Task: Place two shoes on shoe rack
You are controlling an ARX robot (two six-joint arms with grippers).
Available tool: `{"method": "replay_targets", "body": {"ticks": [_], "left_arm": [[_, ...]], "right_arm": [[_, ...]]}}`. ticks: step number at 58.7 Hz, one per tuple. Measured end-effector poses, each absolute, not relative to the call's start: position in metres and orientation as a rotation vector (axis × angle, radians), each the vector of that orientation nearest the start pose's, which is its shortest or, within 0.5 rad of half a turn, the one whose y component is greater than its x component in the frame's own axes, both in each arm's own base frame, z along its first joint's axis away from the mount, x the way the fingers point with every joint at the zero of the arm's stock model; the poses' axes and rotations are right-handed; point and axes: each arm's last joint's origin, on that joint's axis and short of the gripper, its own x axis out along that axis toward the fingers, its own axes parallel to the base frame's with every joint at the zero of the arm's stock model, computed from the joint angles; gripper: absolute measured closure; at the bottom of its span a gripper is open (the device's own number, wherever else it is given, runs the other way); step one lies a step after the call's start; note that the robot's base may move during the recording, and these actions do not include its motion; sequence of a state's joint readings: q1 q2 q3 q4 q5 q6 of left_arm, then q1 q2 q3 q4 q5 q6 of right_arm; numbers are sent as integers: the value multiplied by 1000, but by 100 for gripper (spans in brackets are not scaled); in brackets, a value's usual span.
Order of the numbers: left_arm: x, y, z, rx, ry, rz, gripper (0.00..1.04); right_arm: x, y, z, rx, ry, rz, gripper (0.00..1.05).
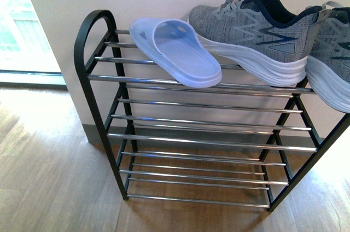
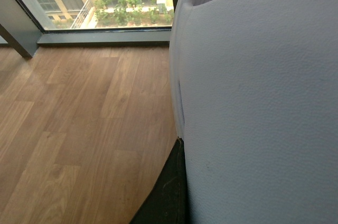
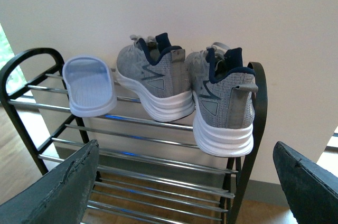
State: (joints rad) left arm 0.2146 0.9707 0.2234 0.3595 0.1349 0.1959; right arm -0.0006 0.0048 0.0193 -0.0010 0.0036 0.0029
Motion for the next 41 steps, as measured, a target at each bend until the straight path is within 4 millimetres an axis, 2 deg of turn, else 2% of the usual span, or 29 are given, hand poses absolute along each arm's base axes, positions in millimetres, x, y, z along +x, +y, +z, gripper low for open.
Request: {"method": "replay_targets", "body": {"ticks": [32,37,41], "left_arm": [[177,35,162,126,388,41,103],[179,32,164,68,314,149,103],[182,26,168,34,303,152,103]], "right_arm": [[97,0,170,3,-14,-4,9],[97,0,170,3,-14,-4,9],[97,0,170,3,-14,-4,9]]}}
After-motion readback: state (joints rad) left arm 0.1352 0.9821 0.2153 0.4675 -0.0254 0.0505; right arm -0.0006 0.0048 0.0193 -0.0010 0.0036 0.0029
